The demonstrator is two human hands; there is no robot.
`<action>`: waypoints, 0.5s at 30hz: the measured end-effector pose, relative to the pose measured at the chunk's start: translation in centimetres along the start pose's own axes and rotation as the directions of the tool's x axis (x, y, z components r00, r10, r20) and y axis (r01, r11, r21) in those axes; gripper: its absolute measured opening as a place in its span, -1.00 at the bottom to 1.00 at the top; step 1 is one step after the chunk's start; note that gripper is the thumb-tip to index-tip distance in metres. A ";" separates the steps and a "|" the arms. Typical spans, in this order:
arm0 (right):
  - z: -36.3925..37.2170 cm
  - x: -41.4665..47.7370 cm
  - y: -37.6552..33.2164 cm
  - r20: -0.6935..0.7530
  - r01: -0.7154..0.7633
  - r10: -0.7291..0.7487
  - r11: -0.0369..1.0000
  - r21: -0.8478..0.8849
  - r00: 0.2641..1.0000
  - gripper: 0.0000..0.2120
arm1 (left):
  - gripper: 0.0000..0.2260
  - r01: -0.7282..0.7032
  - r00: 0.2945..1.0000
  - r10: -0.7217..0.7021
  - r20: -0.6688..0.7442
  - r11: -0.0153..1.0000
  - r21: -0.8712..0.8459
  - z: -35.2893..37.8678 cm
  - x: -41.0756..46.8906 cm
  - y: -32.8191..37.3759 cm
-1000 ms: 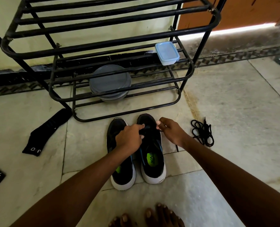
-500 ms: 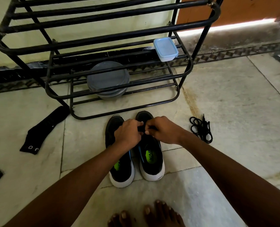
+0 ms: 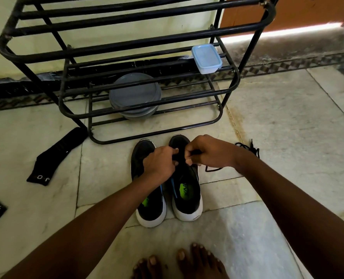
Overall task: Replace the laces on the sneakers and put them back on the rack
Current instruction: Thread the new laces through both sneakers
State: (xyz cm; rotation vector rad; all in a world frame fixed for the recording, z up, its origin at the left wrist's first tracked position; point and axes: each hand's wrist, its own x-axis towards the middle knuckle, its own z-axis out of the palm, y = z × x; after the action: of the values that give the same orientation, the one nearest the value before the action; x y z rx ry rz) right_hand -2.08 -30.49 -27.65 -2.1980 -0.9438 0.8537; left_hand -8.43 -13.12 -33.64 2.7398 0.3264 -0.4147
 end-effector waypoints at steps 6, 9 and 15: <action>-1.4 -0.4 0.9 -0.314 -0.072 0.046 0.995 -0.073 0.948 -0.75 | -0.56 0.008 0.999 -0.013 -0.045 0.995 -0.103 0.2 -0.3 -0.4; -2.2 -1.2 1.1 -0.438 -0.052 0.032 0.998 -0.035 0.898 -0.51 | -0.68 -0.019 0.994 -0.014 -0.109 0.955 -0.295 -0.5 -0.2 -0.8; -3.6 -2.8 -2.1 -0.598 0.170 -0.056 0.976 0.136 0.799 -0.81 | -0.73 -0.211 0.963 0.046 -0.264 0.740 -0.639 -6.7 -1.4 0.4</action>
State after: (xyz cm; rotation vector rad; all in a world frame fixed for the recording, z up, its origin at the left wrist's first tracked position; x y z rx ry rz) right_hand -1.79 -32.40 -23.05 -2.0244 -0.6402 0.1482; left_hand -7.98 -11.21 -27.07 2.0739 0.2699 0.0725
